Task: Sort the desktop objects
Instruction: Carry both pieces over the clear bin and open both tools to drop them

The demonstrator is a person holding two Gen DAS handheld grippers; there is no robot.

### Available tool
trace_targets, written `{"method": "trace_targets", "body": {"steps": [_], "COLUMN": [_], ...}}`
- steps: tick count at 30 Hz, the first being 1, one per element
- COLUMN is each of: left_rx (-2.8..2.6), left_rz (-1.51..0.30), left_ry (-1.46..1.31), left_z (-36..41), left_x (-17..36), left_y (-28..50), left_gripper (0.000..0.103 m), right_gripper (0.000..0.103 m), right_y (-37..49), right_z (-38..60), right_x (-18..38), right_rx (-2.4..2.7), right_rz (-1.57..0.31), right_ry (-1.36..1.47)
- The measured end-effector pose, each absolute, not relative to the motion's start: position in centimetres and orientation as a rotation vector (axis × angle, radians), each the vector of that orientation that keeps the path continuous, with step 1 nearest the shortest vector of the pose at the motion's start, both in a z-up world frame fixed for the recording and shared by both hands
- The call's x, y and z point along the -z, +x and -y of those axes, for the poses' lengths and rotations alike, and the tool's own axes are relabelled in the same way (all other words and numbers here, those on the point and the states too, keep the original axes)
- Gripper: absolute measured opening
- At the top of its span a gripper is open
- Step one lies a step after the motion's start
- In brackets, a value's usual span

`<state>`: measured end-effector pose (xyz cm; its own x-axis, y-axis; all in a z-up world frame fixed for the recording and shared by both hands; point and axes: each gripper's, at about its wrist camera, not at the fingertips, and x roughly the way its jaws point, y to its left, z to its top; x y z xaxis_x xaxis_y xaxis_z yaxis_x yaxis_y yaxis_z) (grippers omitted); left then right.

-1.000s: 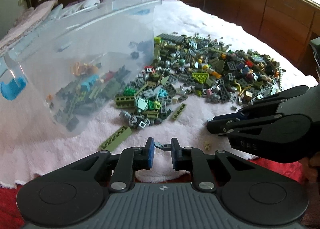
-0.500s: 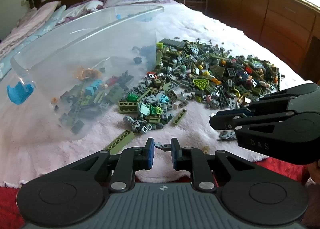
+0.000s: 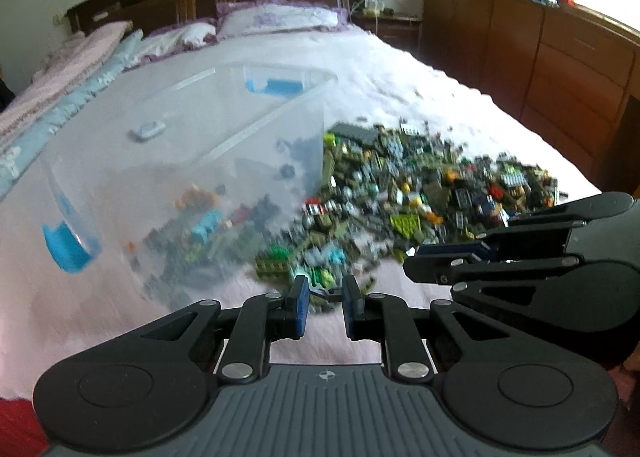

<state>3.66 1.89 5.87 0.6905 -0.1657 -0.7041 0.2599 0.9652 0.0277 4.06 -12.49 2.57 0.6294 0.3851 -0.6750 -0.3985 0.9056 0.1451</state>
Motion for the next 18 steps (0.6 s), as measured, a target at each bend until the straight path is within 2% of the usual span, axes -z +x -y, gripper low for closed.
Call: {"method": "trace_targets", "body": {"steps": [18], "left_rx": [0.148], "left_rz": [-0.674], "left_ry": [0.079], "left_z": [-5.0], "left_x": [-11.3], "left_y": [9.0], "left_gripper": [0.020], "right_gripper": [0.008], "right_y": [8.7], "right_z": [9.1], "right_x": [-9.6], "right_rx": [-0.516], "right_rz": [-0.615], "right_ry": [-0.081]}}
